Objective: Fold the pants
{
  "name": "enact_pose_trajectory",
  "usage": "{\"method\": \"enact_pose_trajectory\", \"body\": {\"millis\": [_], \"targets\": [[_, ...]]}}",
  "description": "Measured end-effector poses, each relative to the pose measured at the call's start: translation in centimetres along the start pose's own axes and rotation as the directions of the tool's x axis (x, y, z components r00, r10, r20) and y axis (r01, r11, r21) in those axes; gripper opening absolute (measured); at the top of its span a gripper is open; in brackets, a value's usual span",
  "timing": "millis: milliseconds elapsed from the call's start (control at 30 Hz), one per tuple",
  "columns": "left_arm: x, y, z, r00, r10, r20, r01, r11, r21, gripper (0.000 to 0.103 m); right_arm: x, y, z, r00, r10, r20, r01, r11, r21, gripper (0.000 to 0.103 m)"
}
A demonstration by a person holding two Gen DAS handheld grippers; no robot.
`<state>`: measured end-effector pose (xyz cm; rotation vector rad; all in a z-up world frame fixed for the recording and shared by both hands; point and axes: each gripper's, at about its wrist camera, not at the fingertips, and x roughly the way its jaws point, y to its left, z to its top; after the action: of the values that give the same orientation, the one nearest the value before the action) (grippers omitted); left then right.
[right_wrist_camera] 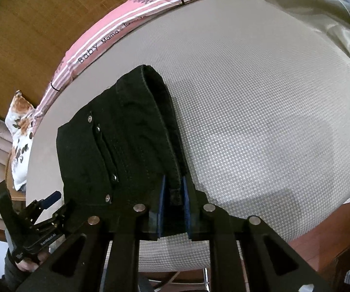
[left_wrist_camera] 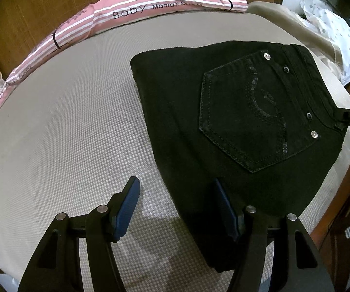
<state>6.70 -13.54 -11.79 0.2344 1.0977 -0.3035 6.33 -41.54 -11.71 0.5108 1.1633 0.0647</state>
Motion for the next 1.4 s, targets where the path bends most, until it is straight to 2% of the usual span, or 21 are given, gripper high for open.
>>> {"method": "enact_pose_trajectory", "body": {"millis": [133,233,300,400,500,667,767,900,1033,1100,1267,1367,1400], "targets": [[-0.6,1.4,0.1,0.998,-0.064,0.008,0.064,0.997,-0.044,0.063,-0.2,0.1,0.2,0.999,-0.040,-0.001,0.040,0.999,-0.036,0.028],[-1.3,3.2,0.2,0.993,-0.115,0.027,0.117,0.988,-0.101,0.063,-0.4,-0.4,0.4,0.999,-0.033,-0.011,0.033,0.999,-0.034,0.037],[-1.4,4.6,0.2,0.986,-0.162,0.024,0.164,0.975,-0.150,0.063,-0.6,-1.1,0.7,1.000,0.000,-0.030,0.000,1.000,-0.013,0.045],[-0.7,6.4,0.4,0.970,-0.244,0.003,0.238,0.944,-0.227,0.063,-0.7,-2.0,1.1,0.996,0.079,-0.052,-0.079,0.997,0.007,0.045],[0.0,6.9,0.4,0.959,-0.284,-0.019,0.268,0.924,-0.272,0.063,-0.5,-2.7,1.6,0.990,0.127,-0.060,-0.126,0.992,0.022,0.055],[0.8,7.1,0.2,0.924,-0.381,-0.037,0.344,0.869,-0.356,0.063,0.6,-3.7,2.7,0.975,0.209,-0.081,-0.204,0.977,0.058,0.056],[1.0,7.0,0.6,0.919,-0.393,-0.039,0.353,0.862,-0.363,0.063,1.8,-4.4,3.3,0.966,0.237,-0.108,-0.230,0.971,0.069,0.057],[1.4,7.2,1.0,0.909,-0.414,-0.037,0.372,0.849,-0.374,0.063,3.4,-5.0,3.8,0.940,0.308,-0.146,-0.298,0.951,0.087,0.057],[1.8,7.2,1.6,0.899,-0.437,-0.027,0.396,0.838,-0.377,0.063,4.6,-5.0,4.3,0.906,0.385,-0.177,-0.378,0.923,0.075,0.057],[2.1,7.0,2.2,0.895,-0.446,-0.021,0.407,0.836,-0.369,0.063,5.3,-4.5,4.5,0.880,0.429,-0.205,-0.426,0.903,0.061,0.057],[2.6,6.5,3.2,0.896,-0.443,0.012,0.422,0.845,-0.329,0.066,6.7,-2.9,5.2,0.849,0.478,-0.226,-0.485,0.874,0.023,0.055],[2.9,5.9,4.0,0.900,-0.435,0.022,0.422,0.857,-0.296,0.066,7.5,-2.8,5.7,0.827,0.524,-0.203,-0.523,0.850,0.066,0.054],[3.1,5.8,4.2,0.901,-0.433,0.020,0.419,0.859,-0.295,0.066,7.7,-2.7,5.7,0.827,0.526,-0.197,-0.522,0.850,0.073,0.050]]}}
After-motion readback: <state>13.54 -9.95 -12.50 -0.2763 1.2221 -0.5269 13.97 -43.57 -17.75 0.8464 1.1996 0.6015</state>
